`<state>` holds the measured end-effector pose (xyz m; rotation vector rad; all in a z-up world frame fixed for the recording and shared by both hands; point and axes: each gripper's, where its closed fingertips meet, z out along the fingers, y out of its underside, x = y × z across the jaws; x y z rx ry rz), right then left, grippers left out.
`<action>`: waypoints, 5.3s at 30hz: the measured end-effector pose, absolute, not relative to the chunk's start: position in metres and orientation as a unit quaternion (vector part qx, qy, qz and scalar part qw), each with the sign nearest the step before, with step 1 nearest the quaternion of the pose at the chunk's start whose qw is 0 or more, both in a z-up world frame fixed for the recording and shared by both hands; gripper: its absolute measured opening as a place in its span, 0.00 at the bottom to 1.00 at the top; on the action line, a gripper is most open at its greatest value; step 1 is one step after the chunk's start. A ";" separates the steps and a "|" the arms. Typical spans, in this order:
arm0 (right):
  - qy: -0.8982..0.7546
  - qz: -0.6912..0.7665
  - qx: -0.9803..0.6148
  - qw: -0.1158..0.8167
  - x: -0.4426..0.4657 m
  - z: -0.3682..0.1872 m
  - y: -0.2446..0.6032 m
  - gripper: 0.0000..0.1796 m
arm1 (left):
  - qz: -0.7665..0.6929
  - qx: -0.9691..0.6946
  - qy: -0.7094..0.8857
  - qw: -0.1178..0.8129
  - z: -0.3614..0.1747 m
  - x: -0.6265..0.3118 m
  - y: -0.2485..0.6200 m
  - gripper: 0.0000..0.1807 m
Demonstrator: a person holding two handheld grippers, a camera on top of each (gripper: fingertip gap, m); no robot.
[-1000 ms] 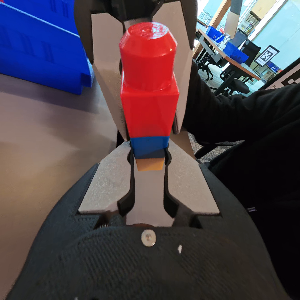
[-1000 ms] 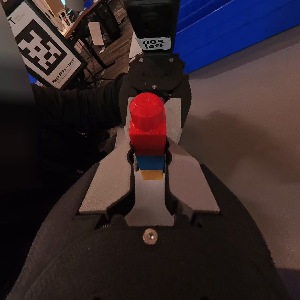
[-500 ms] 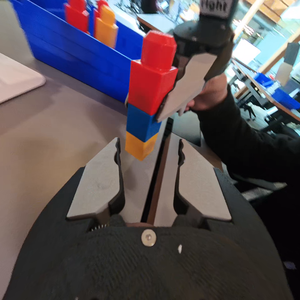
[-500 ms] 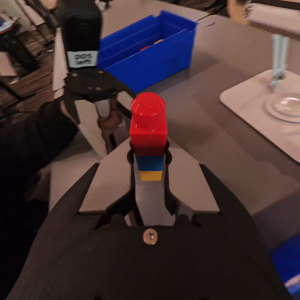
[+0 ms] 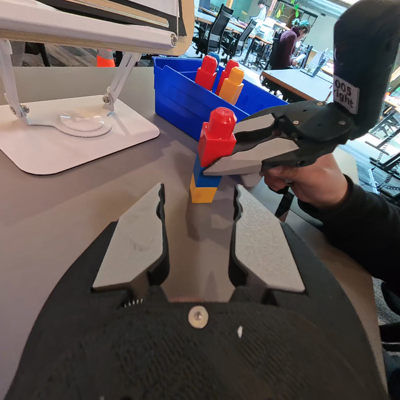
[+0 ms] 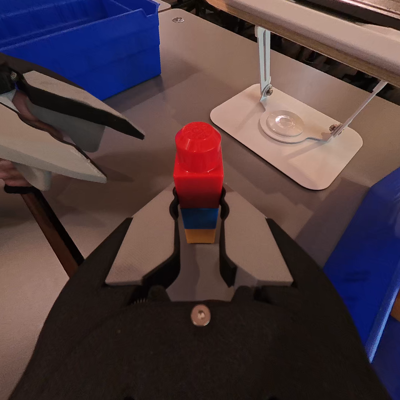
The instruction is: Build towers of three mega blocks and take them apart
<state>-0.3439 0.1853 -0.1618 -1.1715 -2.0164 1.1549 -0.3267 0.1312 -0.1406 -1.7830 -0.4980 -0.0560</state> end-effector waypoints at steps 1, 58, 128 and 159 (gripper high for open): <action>-0.745 0.431 -0.436 0.263 -0.344 -0.161 0.185 0.19 | -0.025 -0.771 -0.214 0.599 -0.141 -0.326 0.132 0.34; -0.541 0.341 -0.669 0.379 -0.336 -0.149 0.444 0.25 | -0.025 -0.800 -0.201 0.565 -0.162 -0.316 0.143 0.32; -0.536 0.380 -0.653 0.376 -0.317 -0.127 0.439 0.17 | -0.029 -0.805 -0.198 0.558 -0.166 -0.315 0.145 0.32; -0.703 0.538 -0.436 0.163 -0.305 -0.135 0.337 0.17 | -0.032 -0.806 -0.200 0.556 -0.168 -0.315 0.144 0.31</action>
